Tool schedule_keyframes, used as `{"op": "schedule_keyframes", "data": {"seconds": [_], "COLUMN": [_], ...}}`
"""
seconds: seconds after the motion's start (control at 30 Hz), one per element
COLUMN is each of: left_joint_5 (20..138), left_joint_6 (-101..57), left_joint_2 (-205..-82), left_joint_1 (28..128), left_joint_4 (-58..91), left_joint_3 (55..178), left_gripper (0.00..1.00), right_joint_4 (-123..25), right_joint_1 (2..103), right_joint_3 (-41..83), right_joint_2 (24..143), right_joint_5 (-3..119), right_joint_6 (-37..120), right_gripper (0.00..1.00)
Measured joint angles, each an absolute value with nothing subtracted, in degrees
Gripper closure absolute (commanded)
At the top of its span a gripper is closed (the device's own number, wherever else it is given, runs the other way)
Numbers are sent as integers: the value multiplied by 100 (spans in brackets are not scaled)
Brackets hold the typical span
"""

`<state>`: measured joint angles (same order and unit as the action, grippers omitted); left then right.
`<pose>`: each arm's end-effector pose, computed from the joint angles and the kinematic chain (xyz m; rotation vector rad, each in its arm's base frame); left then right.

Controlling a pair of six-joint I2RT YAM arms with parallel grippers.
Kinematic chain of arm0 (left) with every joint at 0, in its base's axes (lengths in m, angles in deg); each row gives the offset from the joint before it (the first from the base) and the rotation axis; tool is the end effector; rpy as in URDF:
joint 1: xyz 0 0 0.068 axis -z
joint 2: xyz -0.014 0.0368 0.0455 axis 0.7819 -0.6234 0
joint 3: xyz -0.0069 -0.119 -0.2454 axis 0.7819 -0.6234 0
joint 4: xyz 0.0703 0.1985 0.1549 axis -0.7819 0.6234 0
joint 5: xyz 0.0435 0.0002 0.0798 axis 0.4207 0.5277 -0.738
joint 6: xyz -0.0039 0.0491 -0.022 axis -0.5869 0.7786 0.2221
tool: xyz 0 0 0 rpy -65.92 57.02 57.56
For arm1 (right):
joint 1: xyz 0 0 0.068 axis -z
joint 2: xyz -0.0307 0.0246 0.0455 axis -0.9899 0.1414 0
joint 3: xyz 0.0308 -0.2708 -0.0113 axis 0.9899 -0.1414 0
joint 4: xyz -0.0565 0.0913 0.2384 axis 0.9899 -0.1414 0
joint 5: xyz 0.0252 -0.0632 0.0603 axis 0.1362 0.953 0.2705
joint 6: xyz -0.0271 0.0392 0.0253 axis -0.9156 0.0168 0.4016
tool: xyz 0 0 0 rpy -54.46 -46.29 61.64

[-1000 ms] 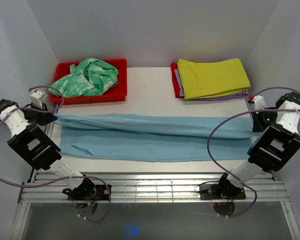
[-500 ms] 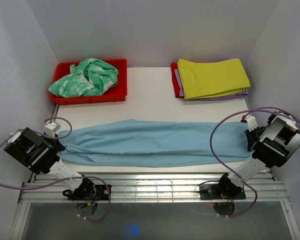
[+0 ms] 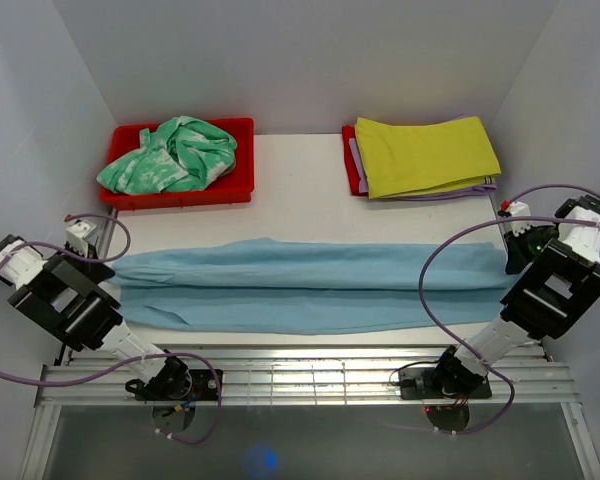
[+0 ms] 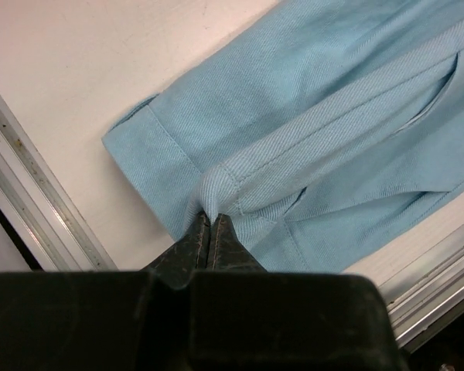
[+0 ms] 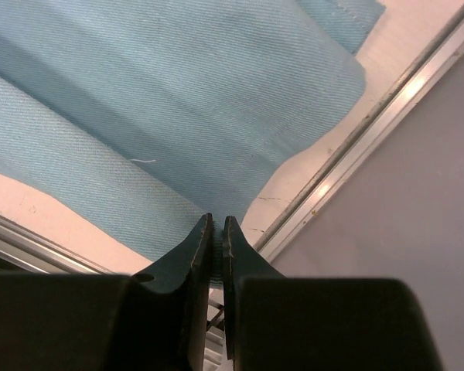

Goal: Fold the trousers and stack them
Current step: Fold the trousers

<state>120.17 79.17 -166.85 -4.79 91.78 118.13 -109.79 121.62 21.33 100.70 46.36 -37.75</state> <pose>0.1854 0.2286 0.2310 0.5879 2.2406 -0.4710 0.2532 -0.1955 0.2307 -0.8198 2.6782 0.1273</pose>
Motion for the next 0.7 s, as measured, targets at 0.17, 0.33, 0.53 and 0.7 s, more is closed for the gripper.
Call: {"op": "schedule_keyframes", "data": {"seconds": [0.17,0.33,0.53,0.7], "left_joint_5": [11875,11156,10754,10931], "left_joint_6": [8568,9056,9038,9130], "left_joint_2": [-16425,-16318,-16313,-16077], "left_joint_1": [-722,-947,-969,-991], "left_joint_4": [9548,9440,8656,9041], "left_joint_3": [11594,10593,10130,10751], "left_gripper": [100,84,2,2], "right_joint_4": [-11145,-10769,-10363,-10616], "right_joint_1": [12343,12601,12470,12325], "right_joint_3": [2159,1643,913,1326], "right_joint_2": [9762,9711,9742,9740], "right_joint_5": [4544,4809,5292,5211], "right_joint_6": [-4087,-4411,-4478,-4406], "right_gripper": [92,92,29,21]}}
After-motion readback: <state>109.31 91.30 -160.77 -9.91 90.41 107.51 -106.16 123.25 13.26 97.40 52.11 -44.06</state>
